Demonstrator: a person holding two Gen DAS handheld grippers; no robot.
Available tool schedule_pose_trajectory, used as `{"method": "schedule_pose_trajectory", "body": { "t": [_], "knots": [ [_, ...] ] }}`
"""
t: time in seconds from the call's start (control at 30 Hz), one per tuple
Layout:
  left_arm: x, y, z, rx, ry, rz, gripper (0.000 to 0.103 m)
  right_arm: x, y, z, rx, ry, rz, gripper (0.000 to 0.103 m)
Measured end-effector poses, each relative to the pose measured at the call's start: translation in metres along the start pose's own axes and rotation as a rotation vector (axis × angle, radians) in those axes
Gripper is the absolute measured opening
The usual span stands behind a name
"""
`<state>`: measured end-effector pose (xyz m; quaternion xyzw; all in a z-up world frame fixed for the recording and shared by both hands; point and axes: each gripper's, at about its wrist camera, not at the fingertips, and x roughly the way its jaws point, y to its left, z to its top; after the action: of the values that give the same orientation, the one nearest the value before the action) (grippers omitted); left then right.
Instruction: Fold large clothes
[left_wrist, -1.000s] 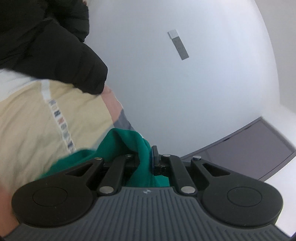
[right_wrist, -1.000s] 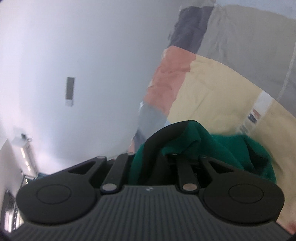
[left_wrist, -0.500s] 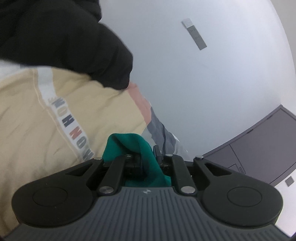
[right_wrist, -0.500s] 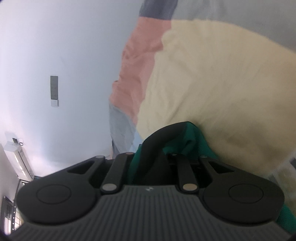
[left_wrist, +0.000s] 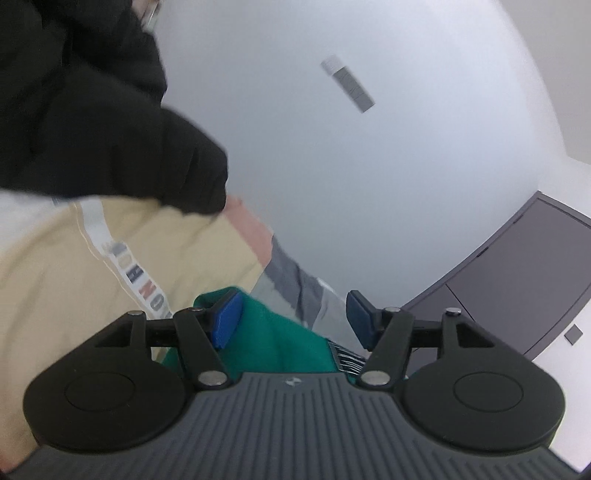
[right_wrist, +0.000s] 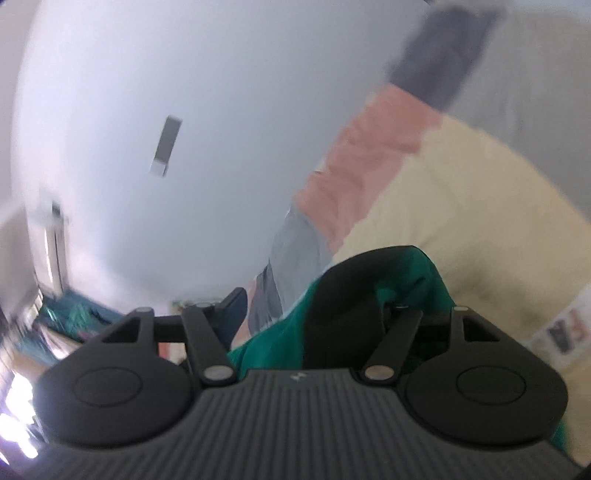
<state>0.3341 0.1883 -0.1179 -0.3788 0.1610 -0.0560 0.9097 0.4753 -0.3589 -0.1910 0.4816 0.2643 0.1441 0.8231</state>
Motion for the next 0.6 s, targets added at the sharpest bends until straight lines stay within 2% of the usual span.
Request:
{"method": "schedule_pose_trajectory", "body": {
  "t": [0.1, 0.27, 0.4, 0.53, 0.6],
  "knots": [
    [-0.031, -0.021, -0.007, 0.098, -0.015, 0.036, 0.068, -0.031, 0.023, -0.011, -0.113, -0.028, -0.070, 0.067],
    [-0.064, -0.058, -0.034, 0.247, 0.062, 0.051, 0.068, -0.071, 0.062, -0.028, -0.295, -0.107, -0.178, 0.068],
    [-0.068, -0.079, -0.063, 0.337, 0.129, 0.062, 0.068, -0.097, 0.083, -0.045, -0.392, -0.150, -0.163, 0.068],
    [-0.059, -0.081, -0.088, 0.357, 0.210, 0.077, 0.068, -0.101, 0.088, -0.077, -0.434, -0.083, -0.132, 0.067],
    [-0.051, -0.080, -0.100, 0.375, 0.251, 0.100, 0.068, -0.088, 0.084, -0.096, -0.441, 0.004, -0.152, 0.066]
  ]
}}
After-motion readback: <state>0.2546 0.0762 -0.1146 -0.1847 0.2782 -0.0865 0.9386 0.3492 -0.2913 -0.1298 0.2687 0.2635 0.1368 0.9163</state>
